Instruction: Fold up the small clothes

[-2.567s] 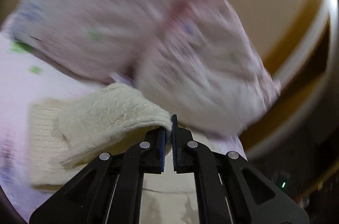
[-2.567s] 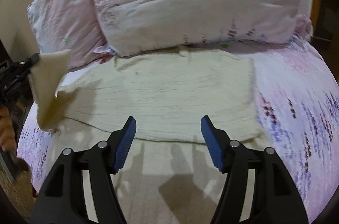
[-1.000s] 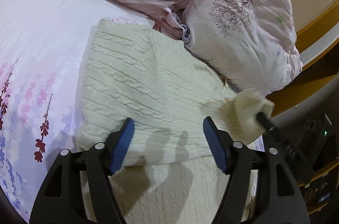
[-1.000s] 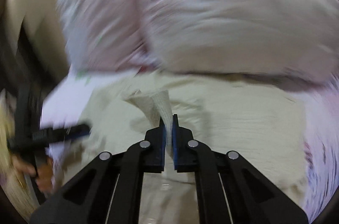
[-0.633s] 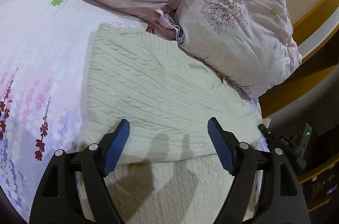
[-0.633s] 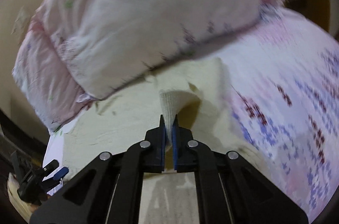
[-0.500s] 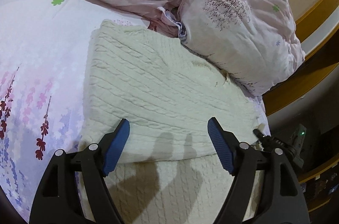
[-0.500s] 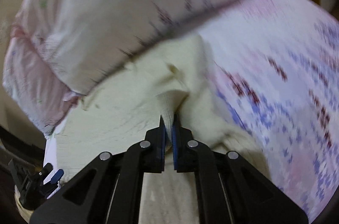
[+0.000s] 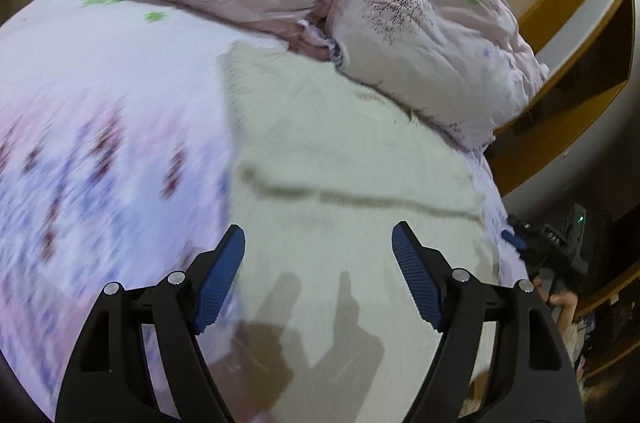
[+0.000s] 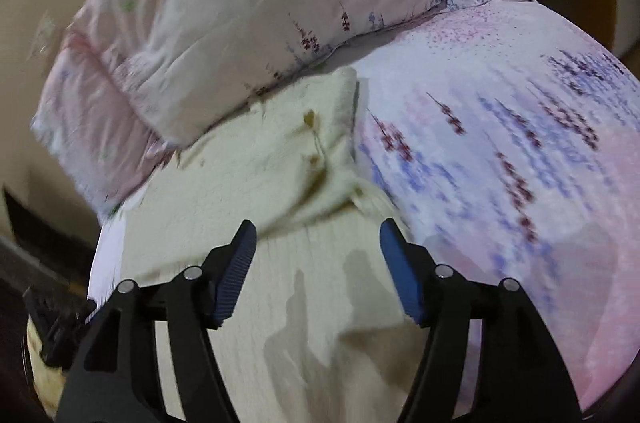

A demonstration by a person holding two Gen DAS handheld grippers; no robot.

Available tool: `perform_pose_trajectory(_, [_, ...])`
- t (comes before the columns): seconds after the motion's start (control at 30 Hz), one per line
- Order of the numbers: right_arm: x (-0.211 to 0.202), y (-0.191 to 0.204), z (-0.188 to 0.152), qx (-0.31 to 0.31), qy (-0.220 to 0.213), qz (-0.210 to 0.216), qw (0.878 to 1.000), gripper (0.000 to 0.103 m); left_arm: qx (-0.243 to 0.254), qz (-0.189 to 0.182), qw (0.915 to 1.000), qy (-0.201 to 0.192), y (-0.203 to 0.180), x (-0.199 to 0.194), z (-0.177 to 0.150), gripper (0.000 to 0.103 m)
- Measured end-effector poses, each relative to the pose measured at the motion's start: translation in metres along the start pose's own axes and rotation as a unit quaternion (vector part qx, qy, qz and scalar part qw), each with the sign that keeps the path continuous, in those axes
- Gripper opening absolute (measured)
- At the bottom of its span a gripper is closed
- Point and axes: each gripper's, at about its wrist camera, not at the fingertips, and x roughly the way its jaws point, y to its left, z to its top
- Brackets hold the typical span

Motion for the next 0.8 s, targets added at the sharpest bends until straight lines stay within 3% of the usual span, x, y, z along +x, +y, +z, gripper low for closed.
perform_pose_trajectory(0.2, [-0.034,-0.038,-0.04,-0.017,0.063,0.036,0.997,0.064,-0.034,-0.014,0.9993,0.012,0.022,-0.035,-0.053,0.074])
perform_pose_trajectory(0.37, [-0.041,-0.06,-0.07,-0.001,0.104,0.054,0.993,0.044,-0.044,-0.044,0.998,0.013,0.019,-0.044,-0.085,0.064])
perform_pose_trajectory(0.5, [-0.043,-0.058,-0.092,-0.016,0.123,0.069,0.99,0.039,-0.05,-0.072,0.9957,0.027,0.009,-0.041,-0.102,0.055])
perform_pose_trajectory(0.57, [-0.043,-0.058,-0.1,-0.014,0.138,0.085,0.987,0.03,-0.052,-0.083,0.9944,0.039,0.001,-0.04,-0.109,0.05])
perform_pose_trajectory(0.8, [-0.043,-0.052,-0.125,-0.013,0.174,0.123,0.977,0.014,-0.064,-0.106,0.9901,0.066,-0.014,-0.038,-0.129,0.039])
